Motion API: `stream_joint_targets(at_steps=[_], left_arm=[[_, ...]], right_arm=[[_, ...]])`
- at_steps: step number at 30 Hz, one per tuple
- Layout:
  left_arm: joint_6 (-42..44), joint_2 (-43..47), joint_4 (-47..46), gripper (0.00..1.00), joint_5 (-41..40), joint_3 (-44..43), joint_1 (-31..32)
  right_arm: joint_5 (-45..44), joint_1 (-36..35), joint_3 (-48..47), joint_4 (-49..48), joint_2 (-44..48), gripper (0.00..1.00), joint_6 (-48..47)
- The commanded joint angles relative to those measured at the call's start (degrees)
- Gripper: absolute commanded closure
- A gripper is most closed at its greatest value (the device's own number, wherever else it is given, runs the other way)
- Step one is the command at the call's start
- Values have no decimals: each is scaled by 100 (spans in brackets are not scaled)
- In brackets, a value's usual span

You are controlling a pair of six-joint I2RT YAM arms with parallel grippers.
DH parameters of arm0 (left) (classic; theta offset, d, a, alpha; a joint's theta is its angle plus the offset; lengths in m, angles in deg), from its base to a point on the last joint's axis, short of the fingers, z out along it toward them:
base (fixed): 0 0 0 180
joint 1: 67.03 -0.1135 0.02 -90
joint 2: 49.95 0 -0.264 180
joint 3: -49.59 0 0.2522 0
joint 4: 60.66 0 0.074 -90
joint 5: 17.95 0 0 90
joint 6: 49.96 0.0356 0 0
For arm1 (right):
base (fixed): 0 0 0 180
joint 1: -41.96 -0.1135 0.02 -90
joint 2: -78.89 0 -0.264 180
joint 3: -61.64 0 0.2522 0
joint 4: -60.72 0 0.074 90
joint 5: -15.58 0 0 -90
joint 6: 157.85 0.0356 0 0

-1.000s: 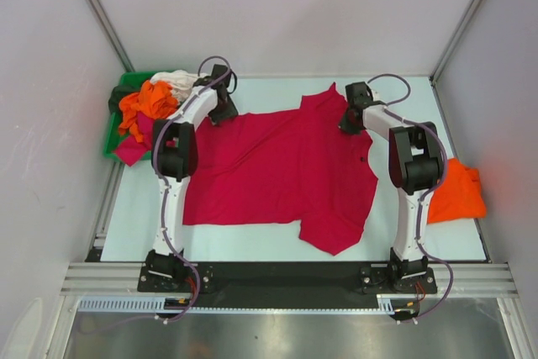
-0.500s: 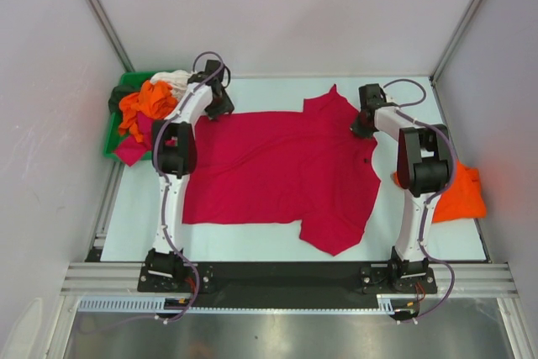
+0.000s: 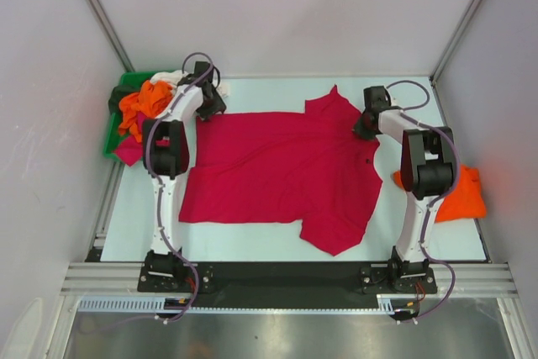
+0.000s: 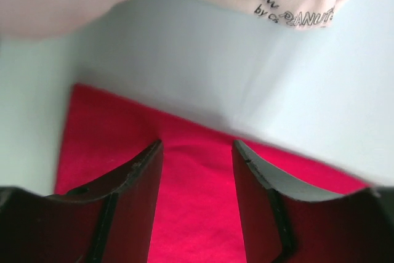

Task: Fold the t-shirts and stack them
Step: Flatten out the tshirt

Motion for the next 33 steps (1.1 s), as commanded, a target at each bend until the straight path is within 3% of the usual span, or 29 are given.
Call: stream_joint_targets(at_steps=[1, 3, 4, 6, 8, 13, 16, 17, 20, 33], left_arm=[[46, 1720, -1282, 43, -147, 1482, 70], [63, 2075, -1477, 42, -227, 1793, 141], [98, 2294, -1461, 42, -236, 1793, 167], [151, 2471, -1356, 42, -271, 1810, 255], [160, 2717, -1372, 43, -271, 2072, 343], [134, 2806, -1293, 45, -271, 2583, 501], [125, 2789, -1311, 47, -376, 2952, 536], [107, 2780, -1354, 48, -411, 3101, 536], [116, 2736, -1460, 50, -447, 3304, 536], [186, 2138, -1416, 50, -359, 3304, 545]], right_arm=[[-272, -432, 123, -495, 772, 60, -441], [-439, -686, 0, -548, 983, 40, -502], [-466, -766, -79, -488, 1037, 36, -511], [-501, -950, -369, -330, 1116, 30, -546], [-466, -1073, -475, -74, 1169, 31, -572], [-369, -1661, 42, 93, 1581, 44, -555], [-483, -2119, 596, 32, 1862, 64, -590], [-536, -2233, 771, -12, 1942, 79, -599], [-650, -2734, 1212, -197, 2162, 97, -608], [-581, -4035, 1265, -179, 1811, 100, -336]])
